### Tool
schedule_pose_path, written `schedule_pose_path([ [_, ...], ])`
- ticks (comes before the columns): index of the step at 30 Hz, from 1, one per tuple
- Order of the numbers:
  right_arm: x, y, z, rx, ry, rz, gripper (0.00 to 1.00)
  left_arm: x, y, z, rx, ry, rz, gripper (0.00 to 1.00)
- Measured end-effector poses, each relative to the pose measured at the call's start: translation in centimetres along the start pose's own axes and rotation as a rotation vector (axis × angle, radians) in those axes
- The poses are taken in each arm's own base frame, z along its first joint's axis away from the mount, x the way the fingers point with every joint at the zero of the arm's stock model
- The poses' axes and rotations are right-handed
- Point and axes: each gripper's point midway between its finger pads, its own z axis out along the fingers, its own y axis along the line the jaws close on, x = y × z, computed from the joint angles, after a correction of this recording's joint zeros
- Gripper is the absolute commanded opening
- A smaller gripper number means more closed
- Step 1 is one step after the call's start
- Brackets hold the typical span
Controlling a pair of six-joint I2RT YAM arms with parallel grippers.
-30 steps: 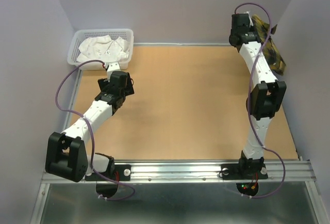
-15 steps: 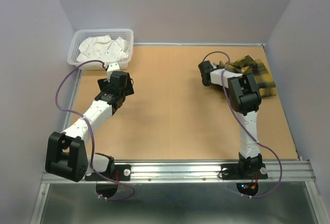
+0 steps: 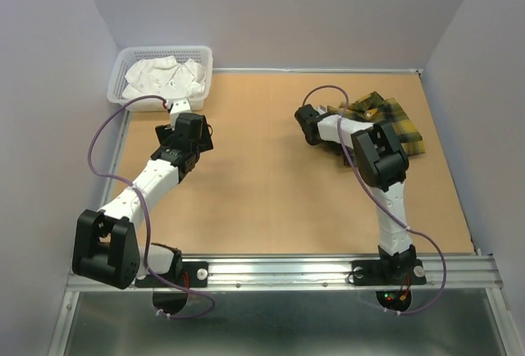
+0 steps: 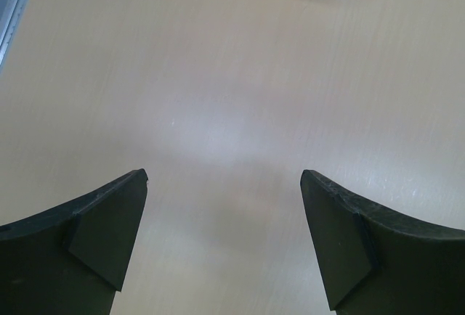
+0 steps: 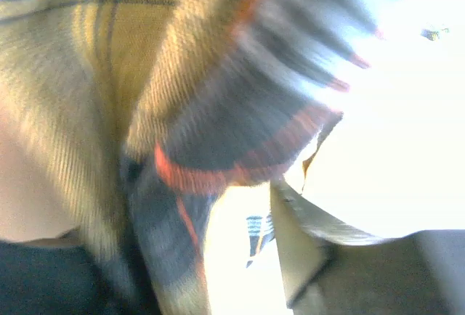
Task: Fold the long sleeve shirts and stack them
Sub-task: Fold the shirt, then neatly place the folded shirt to the corner
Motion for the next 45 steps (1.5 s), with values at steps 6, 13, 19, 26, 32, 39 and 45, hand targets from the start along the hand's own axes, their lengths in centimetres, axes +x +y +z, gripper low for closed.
schedule_pose_path([
  [6, -3.1, 1.7, -4.4, -0.223, -0.120, 0.109, 0.66, 0.0, 0.0, 0.0, 0.000, 0.000, 0.000, 0.99],
  [13, -6.7, 2.3, -12.0, -0.495, -0.302, 0.251, 0.60, 0.0, 0.0, 0.0, 0.001, 0.001, 0.000, 0.99],
  [19, -6.7, -4.2, -11.9, -0.562, -0.332, 0.533, 0.39, 0.1, -0.1, 0.0, 0.007, 0.003, 0.001, 0.99],
  [26, -6.1, -10.4, -4.8, -0.534, -0.286, 0.868, 0.37, 0.2, -0.3, 0.0, 0.020, 0.009, 0.001, 0.99],
  [32, -8.9, -8.5, -1.4, -0.592, -0.303, 0.974, 0.36, 0.2, -0.5, 0.0, 0.027, 0.011, 0.001, 0.98],
  [39, -9.3, 0.9, -2.0, -0.836, -0.248, 0.866, 0.39, 0.2, -0.5, -0.1, 0.029, 0.011, 0.001, 0.98],
  [45, -9.9, 1.2, -4.4, -0.927, -0.292, 0.837, 0.53, 0.3, -0.6, -0.1, 0.037, 0.014, 0.001, 0.98],
])
